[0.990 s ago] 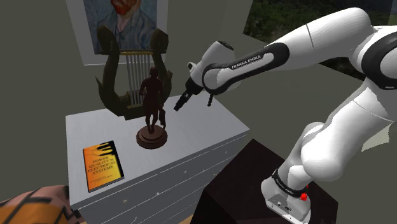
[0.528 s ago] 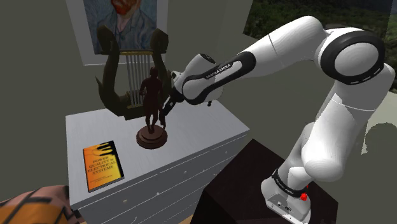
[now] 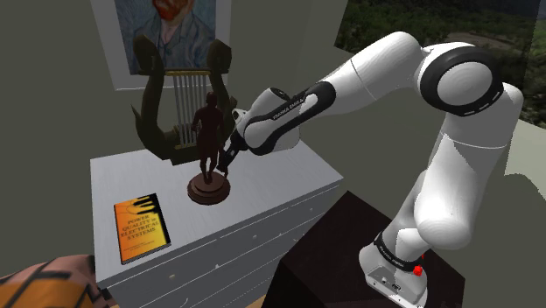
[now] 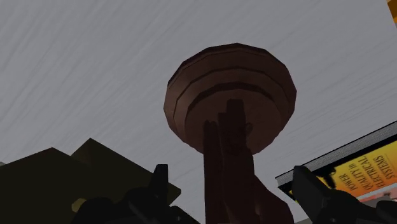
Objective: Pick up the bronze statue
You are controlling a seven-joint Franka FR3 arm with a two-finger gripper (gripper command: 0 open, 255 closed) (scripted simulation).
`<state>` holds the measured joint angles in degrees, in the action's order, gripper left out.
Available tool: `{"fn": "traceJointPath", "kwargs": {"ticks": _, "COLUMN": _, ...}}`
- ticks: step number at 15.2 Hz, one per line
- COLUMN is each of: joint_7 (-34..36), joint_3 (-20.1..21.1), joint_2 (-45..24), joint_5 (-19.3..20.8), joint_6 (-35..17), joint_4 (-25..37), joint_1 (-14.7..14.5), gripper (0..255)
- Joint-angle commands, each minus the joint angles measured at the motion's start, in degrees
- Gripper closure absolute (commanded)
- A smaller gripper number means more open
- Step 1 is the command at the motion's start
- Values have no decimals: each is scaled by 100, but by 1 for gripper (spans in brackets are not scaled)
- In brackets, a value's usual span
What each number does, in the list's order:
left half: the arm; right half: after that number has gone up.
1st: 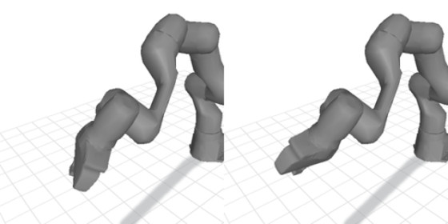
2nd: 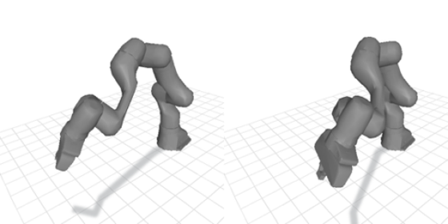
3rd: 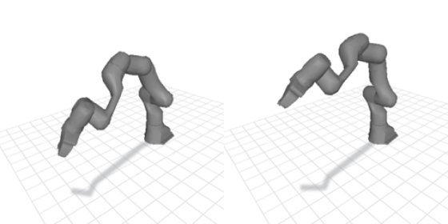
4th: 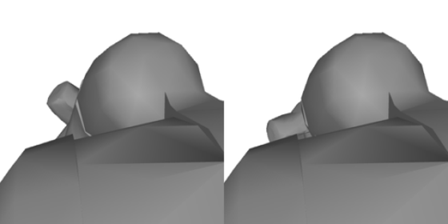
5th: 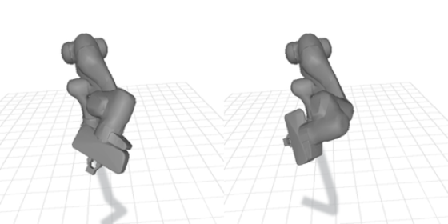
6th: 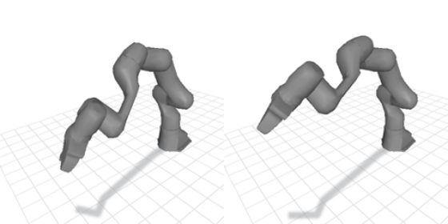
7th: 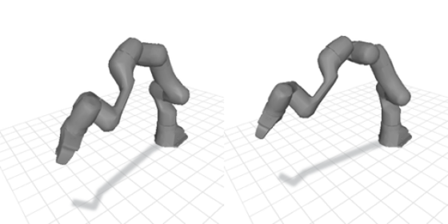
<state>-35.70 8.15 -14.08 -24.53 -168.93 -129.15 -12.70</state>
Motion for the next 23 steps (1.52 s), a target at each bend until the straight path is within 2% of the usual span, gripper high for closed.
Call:
{"fn": "traceJointPath", "kwargs": {"ticks": 1, "joint_7": -46, "joint_3": 28, "joint_2": -39, "joint_5": -41, "joint_6": -52, "joint_4": -10, "joint_1": 22, "gripper": 0}}
{"fn": "traceJointPath", "kwargs": {"ticks": 2, "joint_7": -46, "joint_3": 30, "joint_2": -46, "joint_5": -43, "joint_6": -60, "joint_4": -10, "joint_1": 21, "gripper": 255}}
{"fn": "traceJointPath", "kwargs": {"ticks": 11, "joint_7": -47, "joint_3": 29, "joint_2": -39, "joint_5": -42, "joint_6": -52, "joint_4": -10, "joint_1": 22, "gripper": 255}}
{"fn": "traceJointPath", "kwargs": {"ticks": 23, "joint_7": 529, "joint_3": -267, "joint_2": 674, "joint_5": 504, "joint_6": 763, "joint_4": 95, "joint_1": -149, "gripper": 255}}
